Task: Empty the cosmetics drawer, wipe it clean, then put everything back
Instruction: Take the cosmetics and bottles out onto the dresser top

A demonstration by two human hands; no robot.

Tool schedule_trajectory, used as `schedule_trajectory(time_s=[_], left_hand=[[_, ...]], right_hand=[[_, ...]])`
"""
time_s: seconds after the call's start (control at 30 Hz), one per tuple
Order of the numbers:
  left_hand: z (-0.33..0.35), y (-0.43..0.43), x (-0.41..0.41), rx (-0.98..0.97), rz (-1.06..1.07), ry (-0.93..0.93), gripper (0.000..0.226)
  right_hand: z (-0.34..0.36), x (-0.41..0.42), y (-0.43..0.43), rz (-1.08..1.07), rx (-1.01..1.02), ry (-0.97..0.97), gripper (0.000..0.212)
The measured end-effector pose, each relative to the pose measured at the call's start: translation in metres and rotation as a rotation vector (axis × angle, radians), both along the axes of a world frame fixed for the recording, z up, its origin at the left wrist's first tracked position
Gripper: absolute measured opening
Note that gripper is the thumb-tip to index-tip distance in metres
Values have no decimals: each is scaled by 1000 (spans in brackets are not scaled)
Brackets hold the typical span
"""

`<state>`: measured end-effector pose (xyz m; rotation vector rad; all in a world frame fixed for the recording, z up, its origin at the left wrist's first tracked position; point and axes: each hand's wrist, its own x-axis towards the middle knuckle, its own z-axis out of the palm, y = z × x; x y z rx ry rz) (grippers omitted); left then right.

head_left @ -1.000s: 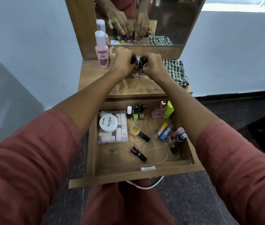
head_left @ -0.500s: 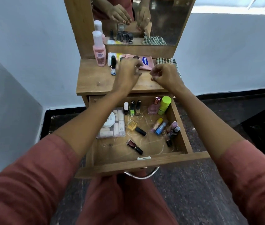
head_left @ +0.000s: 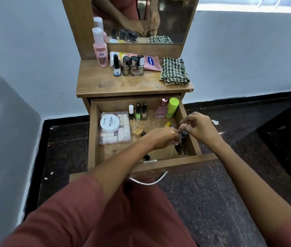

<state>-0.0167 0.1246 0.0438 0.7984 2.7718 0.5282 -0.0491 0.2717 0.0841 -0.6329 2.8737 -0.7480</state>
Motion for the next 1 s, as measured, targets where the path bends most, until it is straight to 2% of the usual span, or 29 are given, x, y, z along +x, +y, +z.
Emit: schedule_trajectory(time_s=[0.17, 0.3, 0.63, 0.7, 0.8, 1.0], left_hand=[[-12, 7, -2, -168, -155, 50, 37], [-21, 11, -4, -298, -284, 111, 29], [-20, 20, -4, -283, -317, 193, 27], [-22, 18, -6, -303, -285, 145, 28], [-21, 14, -7, -166, -135, 73, 27], [5, -2, 1, 379, 280, 103, 21]], right_hand=[[-11, 6, 7, -10, 16, -17, 19], [-15, 7, 9, -3, 51, -31, 19], [-15, 9, 14, 17, 121, -12, 17], [-15, 9, 14, 22, 104, -15, 18], [-15, 9, 14, 26, 78, -18, 19], [-3, 7, 9, 24, 13, 12, 17]])
